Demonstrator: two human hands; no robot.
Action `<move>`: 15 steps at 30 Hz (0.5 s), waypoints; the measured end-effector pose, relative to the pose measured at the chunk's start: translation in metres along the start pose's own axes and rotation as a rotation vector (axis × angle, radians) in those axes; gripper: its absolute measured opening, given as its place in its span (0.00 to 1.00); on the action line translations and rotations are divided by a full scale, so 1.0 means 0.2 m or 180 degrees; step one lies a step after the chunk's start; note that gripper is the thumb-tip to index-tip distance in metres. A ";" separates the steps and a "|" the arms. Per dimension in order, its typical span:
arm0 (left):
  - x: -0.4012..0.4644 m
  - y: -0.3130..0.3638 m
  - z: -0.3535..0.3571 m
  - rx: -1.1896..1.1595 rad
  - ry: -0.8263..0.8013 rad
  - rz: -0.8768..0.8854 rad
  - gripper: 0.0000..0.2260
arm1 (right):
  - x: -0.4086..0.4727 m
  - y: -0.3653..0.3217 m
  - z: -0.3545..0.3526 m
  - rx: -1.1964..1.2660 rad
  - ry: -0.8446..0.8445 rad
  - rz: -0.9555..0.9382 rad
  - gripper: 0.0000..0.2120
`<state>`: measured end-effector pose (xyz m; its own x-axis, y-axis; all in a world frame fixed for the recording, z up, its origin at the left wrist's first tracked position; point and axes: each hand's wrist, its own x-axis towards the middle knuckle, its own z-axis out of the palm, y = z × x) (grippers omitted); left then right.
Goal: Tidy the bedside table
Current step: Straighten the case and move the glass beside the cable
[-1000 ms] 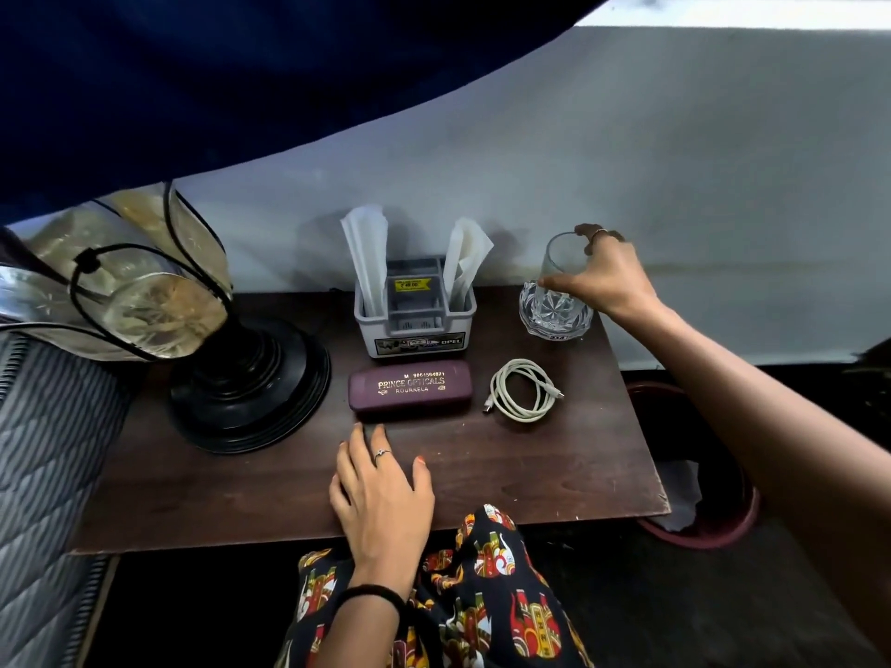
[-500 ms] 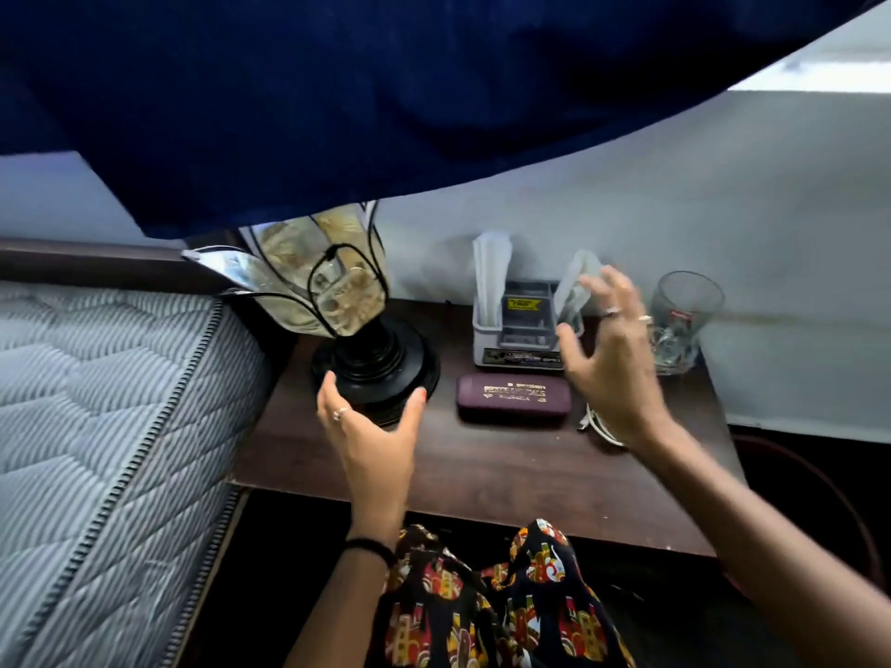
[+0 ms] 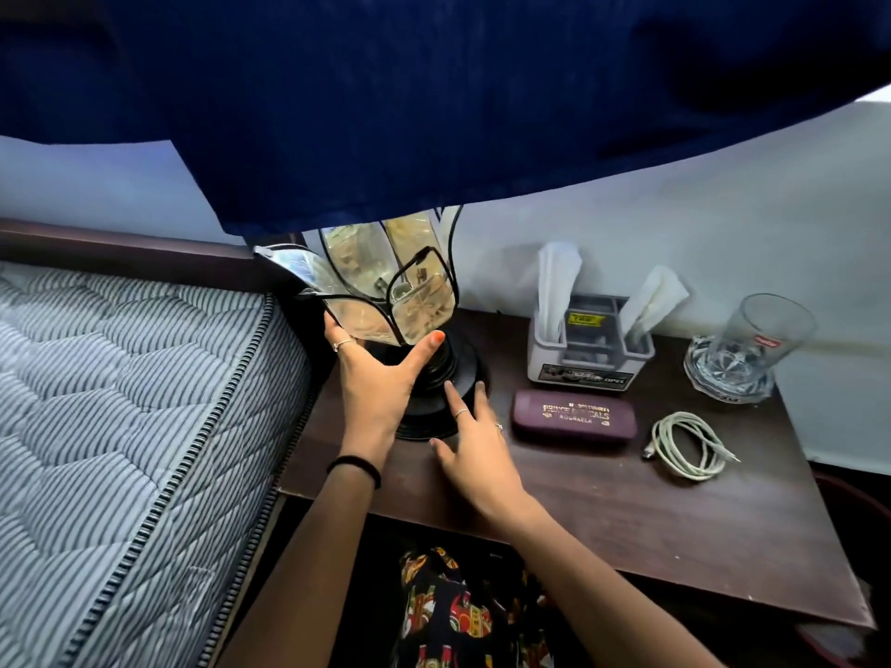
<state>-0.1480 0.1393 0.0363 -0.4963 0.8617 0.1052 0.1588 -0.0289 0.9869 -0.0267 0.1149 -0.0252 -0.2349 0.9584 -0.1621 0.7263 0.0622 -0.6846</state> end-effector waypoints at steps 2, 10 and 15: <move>0.03 -0.01 0.01 -0.0085 0.0034 0.0019 0.57 | 0.01 0.01 0.03 -0.0047 0.0046 -0.0010 0.34; 0.12 -0.01 0.04 -0.0274 -0.0109 0.0272 0.50 | 0.09 0.00 0.04 -0.0263 0.0041 -0.0051 0.33; 0.18 -0.02 0.05 -0.0204 -0.0127 0.0384 0.49 | 0.15 -0.04 0.03 -0.0343 -0.0069 0.0028 0.34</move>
<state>-0.1582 0.1759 0.0350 -0.4424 0.8695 0.2198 0.1597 -0.1648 0.9733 -0.0436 0.1414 -0.0289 -0.2415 0.9528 -0.1840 0.7932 0.0846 -0.6030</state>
